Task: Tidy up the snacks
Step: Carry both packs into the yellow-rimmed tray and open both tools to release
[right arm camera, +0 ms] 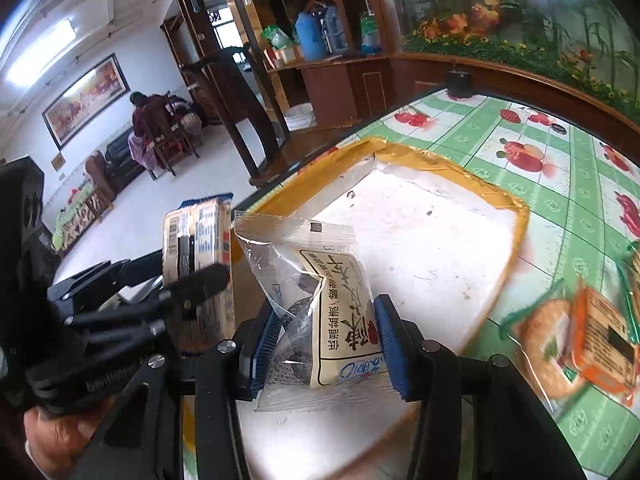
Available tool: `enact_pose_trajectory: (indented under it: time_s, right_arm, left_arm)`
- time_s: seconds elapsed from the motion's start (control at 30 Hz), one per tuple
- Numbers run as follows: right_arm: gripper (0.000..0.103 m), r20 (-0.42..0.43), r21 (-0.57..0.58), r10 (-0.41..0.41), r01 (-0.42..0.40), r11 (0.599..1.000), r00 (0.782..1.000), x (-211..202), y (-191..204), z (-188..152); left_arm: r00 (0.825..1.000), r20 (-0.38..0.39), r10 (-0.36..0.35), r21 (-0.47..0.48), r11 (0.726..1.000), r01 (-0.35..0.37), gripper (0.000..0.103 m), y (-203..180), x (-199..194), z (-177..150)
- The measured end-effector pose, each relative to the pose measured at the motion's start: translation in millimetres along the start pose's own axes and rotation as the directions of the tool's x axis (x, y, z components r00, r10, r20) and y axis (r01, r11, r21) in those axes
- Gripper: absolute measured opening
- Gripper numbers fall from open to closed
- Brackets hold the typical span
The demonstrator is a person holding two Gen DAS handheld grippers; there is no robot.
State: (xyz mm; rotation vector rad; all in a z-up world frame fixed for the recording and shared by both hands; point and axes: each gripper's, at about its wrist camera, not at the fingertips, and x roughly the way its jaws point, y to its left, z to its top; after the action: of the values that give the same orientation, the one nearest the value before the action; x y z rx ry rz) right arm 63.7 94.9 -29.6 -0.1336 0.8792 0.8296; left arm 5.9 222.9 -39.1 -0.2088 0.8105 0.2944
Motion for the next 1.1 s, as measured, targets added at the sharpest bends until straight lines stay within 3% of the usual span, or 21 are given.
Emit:
enact_pose_trajectory:
  time_s: [0.1, 0.27, 0.47, 0.77, 0.87, 1.1]
  right_arm:
    - [0.048, -0.016, -0.006, -0.016, 0.016, 1.0, 1.0, 8.8, 1.2, -0.4]
    - [0.05, -0.011, -0.008, -0.017, 0.017, 1.0, 1.0, 8.1, -2.8, -1.2]
    - [0.069, 0.024, -0.034, -0.037, 0.037, 0.999, 0.999, -10.6, 0.2, -0.9]
    - [0.074, 0.088, -0.008, -0.052, 0.053, 0.999, 0.995, -44.8, -11.9, -7.9]
    - [0.081, 0.109, 0.011, -0.07, 0.069, 0.998, 0.992, -61.6, -20.0, -15.0]
    - [0.084, 0.138, 0.082, -0.143, 0.133, 0.988, 0.98, -100.1, -56.4, -40.1]
  left_arm:
    - [0.999, -0.003, 0.033, 0.011, 0.999, -0.033, 0.062, -1.1, 0.7, 0.1]
    - [0.997, 0.005, 0.077, 0.017, 0.997, -0.077, 0.074, -1.7, -2.0, -1.3]
    - [0.993, 0.02, 0.116, 0.03, 0.993, -0.116, 0.084, -0.8, -6.9, -1.7]
    - [0.997, 0.007, 0.072, -0.031, 0.997, -0.072, 0.084, 5.9, -7.3, -1.4]
    - [0.996, 0.033, 0.087, -0.02, 0.996, -0.087, 0.084, -0.1, -14.9, -0.4]
    - [0.997, 0.056, 0.062, 0.021, 0.998, -0.063, 0.084, -25.5, -22.0, 2.0]
